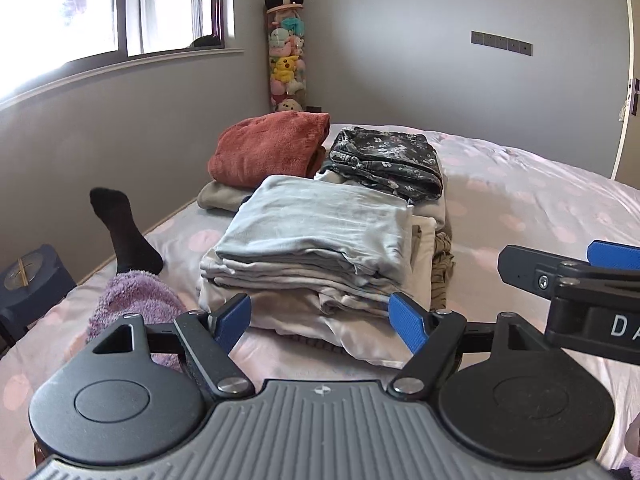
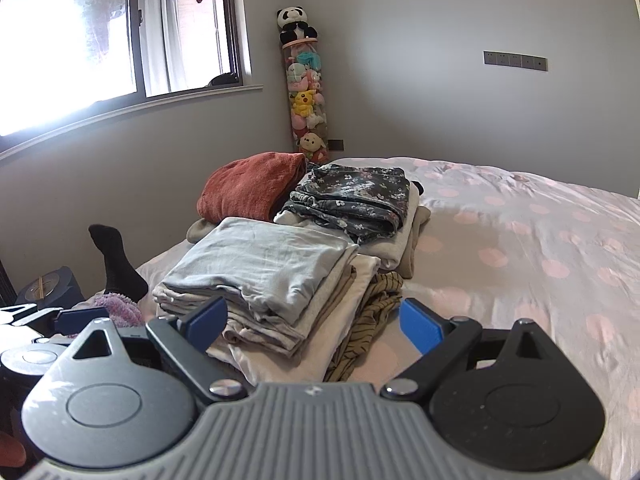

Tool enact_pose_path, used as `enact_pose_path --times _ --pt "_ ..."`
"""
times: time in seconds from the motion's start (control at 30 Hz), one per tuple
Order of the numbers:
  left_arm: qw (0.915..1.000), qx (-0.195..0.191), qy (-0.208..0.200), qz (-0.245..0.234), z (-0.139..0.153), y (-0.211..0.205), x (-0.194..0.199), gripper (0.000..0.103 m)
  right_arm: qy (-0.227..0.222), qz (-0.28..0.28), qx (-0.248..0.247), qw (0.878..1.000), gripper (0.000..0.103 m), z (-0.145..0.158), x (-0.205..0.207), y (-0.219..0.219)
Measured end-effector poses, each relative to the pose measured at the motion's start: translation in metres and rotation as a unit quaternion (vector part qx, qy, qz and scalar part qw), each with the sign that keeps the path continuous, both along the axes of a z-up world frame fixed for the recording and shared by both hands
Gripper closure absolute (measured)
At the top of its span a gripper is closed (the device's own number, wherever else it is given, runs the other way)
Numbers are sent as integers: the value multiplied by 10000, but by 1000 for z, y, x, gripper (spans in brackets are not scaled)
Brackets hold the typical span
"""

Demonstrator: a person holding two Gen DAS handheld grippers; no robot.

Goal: Fold clothes

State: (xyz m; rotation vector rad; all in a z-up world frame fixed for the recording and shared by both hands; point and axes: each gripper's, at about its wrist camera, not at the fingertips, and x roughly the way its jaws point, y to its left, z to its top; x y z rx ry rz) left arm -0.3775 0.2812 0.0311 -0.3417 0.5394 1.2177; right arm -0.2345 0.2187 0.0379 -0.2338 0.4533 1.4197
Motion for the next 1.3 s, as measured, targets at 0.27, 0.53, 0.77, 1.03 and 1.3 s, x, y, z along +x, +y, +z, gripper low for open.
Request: enact_pose_path --times 0.27,0.53,0.77,1.03,1.3 --pt "9998 90 147 12 5 -20 1 27 92 -92 -1 9999 9 1 -1 -24" --pt "9998 148 110 -17 10 -33 -2 27 148 -183 65 9997 8 6 -4 -41" --pt "9997 189 100 -114 12 -37 -3 27 73 -244 103 9996 8 9 -8 -49" --pt "9997 169 73 -144 11 -39 -5 27 33 -254 85 9996 8 9 -11 -51" --pt "9996 193 95 -173 10 -41 -3 27 54 -276 53 9996 6 7 -10 -51"
